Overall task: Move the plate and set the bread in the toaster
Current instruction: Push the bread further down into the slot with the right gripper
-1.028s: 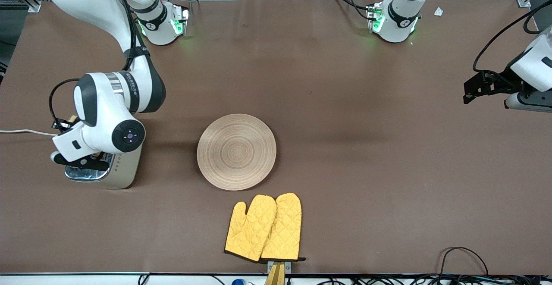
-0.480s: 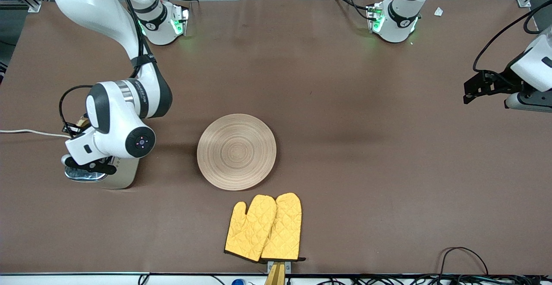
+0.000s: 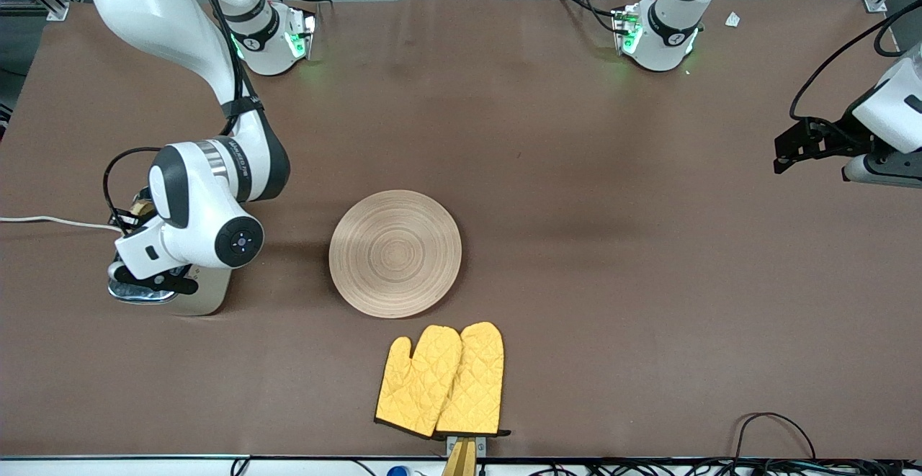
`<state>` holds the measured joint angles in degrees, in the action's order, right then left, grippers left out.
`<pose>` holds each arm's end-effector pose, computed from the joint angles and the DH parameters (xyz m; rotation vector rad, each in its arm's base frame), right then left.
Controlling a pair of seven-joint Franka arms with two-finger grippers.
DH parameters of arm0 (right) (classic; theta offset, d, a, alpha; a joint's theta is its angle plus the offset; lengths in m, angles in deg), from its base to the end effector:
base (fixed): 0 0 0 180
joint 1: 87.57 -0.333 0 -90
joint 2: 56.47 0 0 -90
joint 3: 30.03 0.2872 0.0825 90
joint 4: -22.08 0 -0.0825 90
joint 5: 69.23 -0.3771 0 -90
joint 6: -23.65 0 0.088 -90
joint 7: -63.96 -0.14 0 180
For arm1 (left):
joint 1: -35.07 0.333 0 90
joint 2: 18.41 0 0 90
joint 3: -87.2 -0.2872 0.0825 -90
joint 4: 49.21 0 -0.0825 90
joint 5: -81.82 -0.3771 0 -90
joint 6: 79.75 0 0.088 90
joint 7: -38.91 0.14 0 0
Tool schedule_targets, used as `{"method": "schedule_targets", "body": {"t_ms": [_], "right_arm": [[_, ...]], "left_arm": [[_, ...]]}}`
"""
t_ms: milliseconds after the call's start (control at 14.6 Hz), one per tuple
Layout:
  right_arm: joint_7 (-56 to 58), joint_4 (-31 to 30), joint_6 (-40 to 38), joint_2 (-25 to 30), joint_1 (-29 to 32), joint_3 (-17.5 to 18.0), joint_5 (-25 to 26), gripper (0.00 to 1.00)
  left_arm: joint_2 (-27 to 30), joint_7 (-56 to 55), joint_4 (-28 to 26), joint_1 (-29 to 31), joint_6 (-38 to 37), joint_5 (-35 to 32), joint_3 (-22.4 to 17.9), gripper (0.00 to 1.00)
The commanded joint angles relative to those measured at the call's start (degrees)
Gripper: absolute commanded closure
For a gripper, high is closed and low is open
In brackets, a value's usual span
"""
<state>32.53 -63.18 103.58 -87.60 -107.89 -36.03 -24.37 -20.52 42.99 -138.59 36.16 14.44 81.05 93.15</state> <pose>0.6085 0.0525 0.3249 2.1088 -0.1881 -0.2608 0.5648 -0.0453 0.5541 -3.1218 0.2448 -0.0742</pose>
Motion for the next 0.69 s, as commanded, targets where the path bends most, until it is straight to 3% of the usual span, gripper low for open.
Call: {"method": "schedule_targets", "body": {"t_ms": [0,206,343,548,617], "right_arm": [[-1.17,-0.25,-0.3,-2.35,0.19,0.37,0.94,0.99],[-1.26,-0.25,-0.03,-2.71,0.54,0.46,0.32,0.97],[-1.09,0.19,-0.03,-3.58,0.98,0.46,-0.03,0.77],[-1.09,0.36,-0.12,-3.76,1.33,0.46,-2.05,0.3],[-1.09,0.71,-0.12,-3.68,1.25,0.46,-3.71,0.18]], "left_arm": [[1.05,0.14,-0.89,0.06,0.56,-0.46,0.11,0.0],[0.96,0.05,-0.89,0.23,0.65,-0.46,0.11,0.0],[0.88,-0.04,-0.89,0.23,1.26,-0.46,0.11,0.0],[0.79,-0.3,-1.06,0.23,3.01,-0.46,0.11,0.0],[0.79,-0.39,-1.06,0.23,3.11,-0.46,0.02,0.0]]}}
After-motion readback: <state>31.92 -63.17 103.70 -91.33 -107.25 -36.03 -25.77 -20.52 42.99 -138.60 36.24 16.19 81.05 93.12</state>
